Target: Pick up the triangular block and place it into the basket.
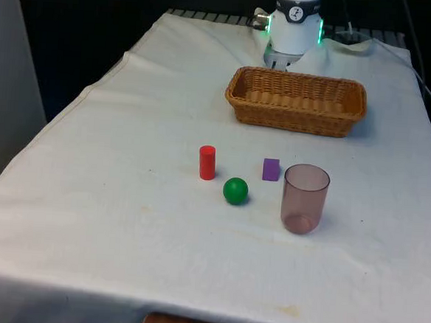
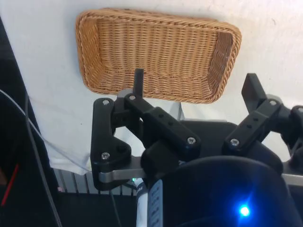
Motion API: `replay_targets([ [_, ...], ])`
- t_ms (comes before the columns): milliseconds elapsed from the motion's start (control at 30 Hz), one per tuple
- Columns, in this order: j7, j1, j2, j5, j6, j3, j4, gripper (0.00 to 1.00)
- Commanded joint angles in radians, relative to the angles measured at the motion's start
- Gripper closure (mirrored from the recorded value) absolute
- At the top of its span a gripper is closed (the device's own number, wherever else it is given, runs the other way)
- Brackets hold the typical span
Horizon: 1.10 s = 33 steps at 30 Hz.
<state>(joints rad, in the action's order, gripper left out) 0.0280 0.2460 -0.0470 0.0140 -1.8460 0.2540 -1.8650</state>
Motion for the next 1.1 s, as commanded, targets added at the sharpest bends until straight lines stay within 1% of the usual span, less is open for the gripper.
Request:
replay_targets([
  [0, 0.004, -0.001, -0.01, 0.005, -0.003, 0.0, 0.003, 0.0],
  [133, -0.007, 0.004, -0.02, -0.001, -0.014, -0.004, 0.0, 0.0],
  [200, -0.021, 0.008, -0.027, -0.009, -0.032, -0.013, -0.009, 0.0],
  [233, -0.021, 0.008, -0.027, -0.009, -0.032, -0.013, -0.009, 0.0],
  [267, -0.012, 0.004, -0.029, -0.003, -0.02, -0.013, -0.003, 0.0],
  [300, -0.026, 0.009, -0.028, -0.012, -0.037, -0.016, -0.011, 0.0],
  [333, -0.035, 0.01, -0.033, -0.017, -0.051, -0.023, -0.018, 0.0],
  [500, -0.053, 0.01, -0.04, -0.027, -0.096, -0.039, -0.045, 0.0],
  [533, -0.057, 0.01, -0.044, -0.028, -0.118, -0.043, -0.059, 0.0],
  [567, -0.059, 0.01, -0.046, -0.028, -0.127, -0.045, -0.064, 0.0],
  [600, -0.05, 0.008, -0.044, -0.021, -0.11, -0.045, -0.058, 0.0],
  [633, -0.06, 0.01, -0.047, -0.028, -0.136, -0.047, -0.07, 0.0],
  [800, -0.055, 0.008, -0.047, -0.022, -0.197, -0.048, -0.112, 0.0],
  [833, -0.053, 0.007, -0.052, -0.021, -0.178, -0.048, -0.102, 0.0],
  [867, -0.054, 0.008, -0.047, -0.02, -0.207, -0.048, -0.12, 0.0],
  [1033, -0.054, 0.01, -0.039, -0.022, -0.276, -0.051, -0.177, 0.0],
  [1067, -0.052, 0.008, -0.046, -0.021, -0.26, -0.05, -0.168, 0.0],
])
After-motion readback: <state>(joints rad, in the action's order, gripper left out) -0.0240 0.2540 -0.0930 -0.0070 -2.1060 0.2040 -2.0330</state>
